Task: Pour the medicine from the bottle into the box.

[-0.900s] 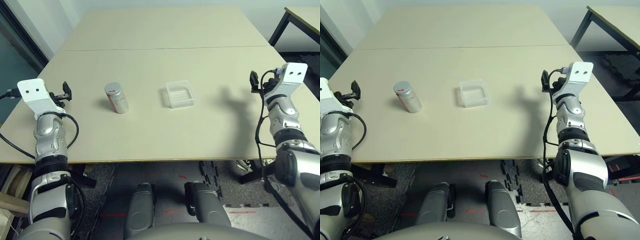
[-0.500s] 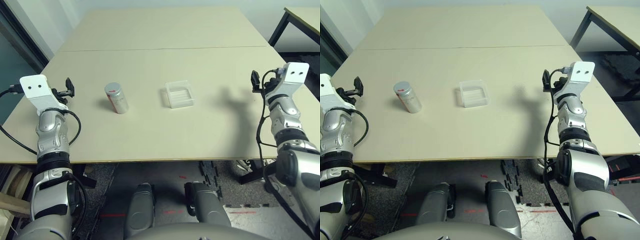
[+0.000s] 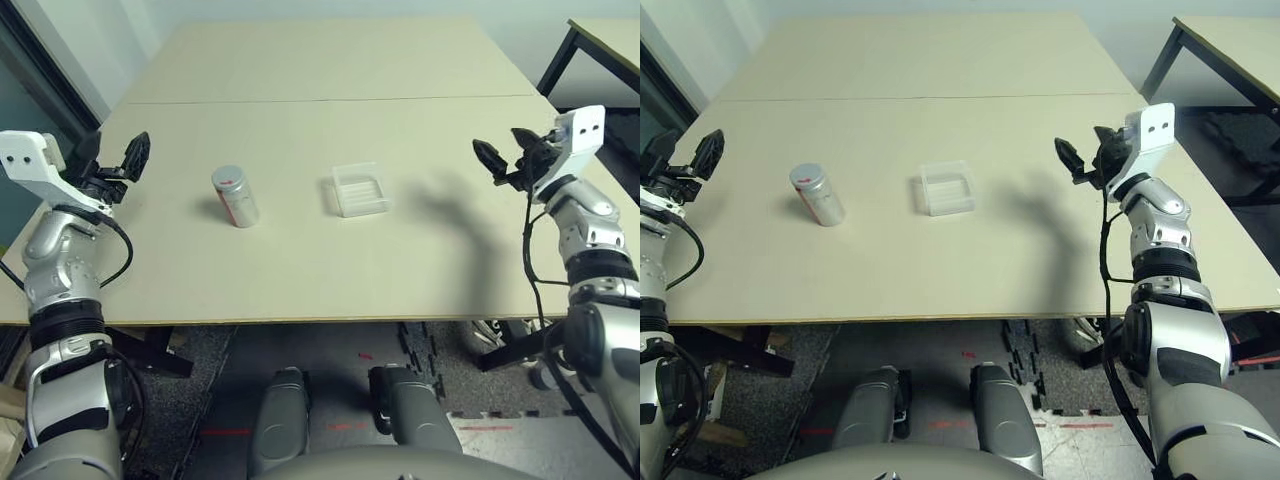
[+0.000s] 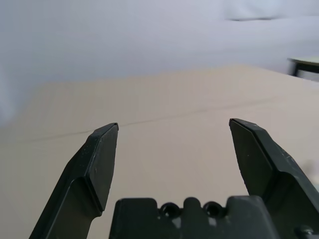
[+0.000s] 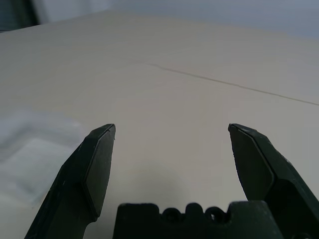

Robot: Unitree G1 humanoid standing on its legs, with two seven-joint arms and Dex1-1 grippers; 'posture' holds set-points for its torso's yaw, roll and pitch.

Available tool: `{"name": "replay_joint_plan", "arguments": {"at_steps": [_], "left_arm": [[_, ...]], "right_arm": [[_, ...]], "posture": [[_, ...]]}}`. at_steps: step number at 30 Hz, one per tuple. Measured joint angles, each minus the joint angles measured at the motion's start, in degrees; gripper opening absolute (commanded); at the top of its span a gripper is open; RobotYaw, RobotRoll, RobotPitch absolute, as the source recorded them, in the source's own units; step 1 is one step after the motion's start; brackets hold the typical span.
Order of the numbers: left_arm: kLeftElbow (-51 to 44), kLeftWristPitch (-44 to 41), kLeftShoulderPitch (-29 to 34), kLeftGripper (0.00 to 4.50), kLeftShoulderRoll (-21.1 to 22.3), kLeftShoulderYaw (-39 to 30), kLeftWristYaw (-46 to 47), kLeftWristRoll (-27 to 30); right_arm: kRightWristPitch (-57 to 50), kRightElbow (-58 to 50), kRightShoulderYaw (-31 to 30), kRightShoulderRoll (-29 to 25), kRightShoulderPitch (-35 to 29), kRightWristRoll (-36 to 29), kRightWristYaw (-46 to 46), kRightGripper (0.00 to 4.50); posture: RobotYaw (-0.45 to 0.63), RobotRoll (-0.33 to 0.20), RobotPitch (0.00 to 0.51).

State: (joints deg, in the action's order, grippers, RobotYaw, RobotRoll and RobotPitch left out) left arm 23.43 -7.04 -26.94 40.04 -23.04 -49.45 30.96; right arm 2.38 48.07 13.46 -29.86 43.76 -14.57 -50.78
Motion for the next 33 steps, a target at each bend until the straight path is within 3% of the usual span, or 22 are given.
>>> {"name": "replay_joint_plan", "arguments": {"at_steps": [6, 15, 25, 33], "left_arm": [[-2.08, -6.44, 1.71, 4.47, 2.74, 4.09, -9.65, 0.41], [-5.23, -8.61, 5.59, 4.47, 3.64, 5.76, -14.28, 0.2], [-3.95, -2.5, 6.08, 4.47, 0.6, 5.8, -11.46, -2.68], [2.47, 1.99, 3.85, 4.47, -1.47, 6.35, -10.59, -4.97]], "right_arm": [[-3.65, -3.41, -1.81, -1.39, -0.24, -0.04, -5.44, 4.5], [-4.06, -3.39, -3.16, -1.6, -0.01, 0.3, -6.31, 4.5], [-4.07, -3.42, -3.92, -1.34, -0.04, 0.29, -6.51, 4.5], [-4.42, -4.1, -3.93, -1.31, -0.41, 0.29, -6.54, 4.5]], "posture": [[0.0, 0.0, 0.102], [-0.01, 0.0, 0.107], [-0.02, 0.0, 0.113], [-0.05, 0.0, 0.113]]}}
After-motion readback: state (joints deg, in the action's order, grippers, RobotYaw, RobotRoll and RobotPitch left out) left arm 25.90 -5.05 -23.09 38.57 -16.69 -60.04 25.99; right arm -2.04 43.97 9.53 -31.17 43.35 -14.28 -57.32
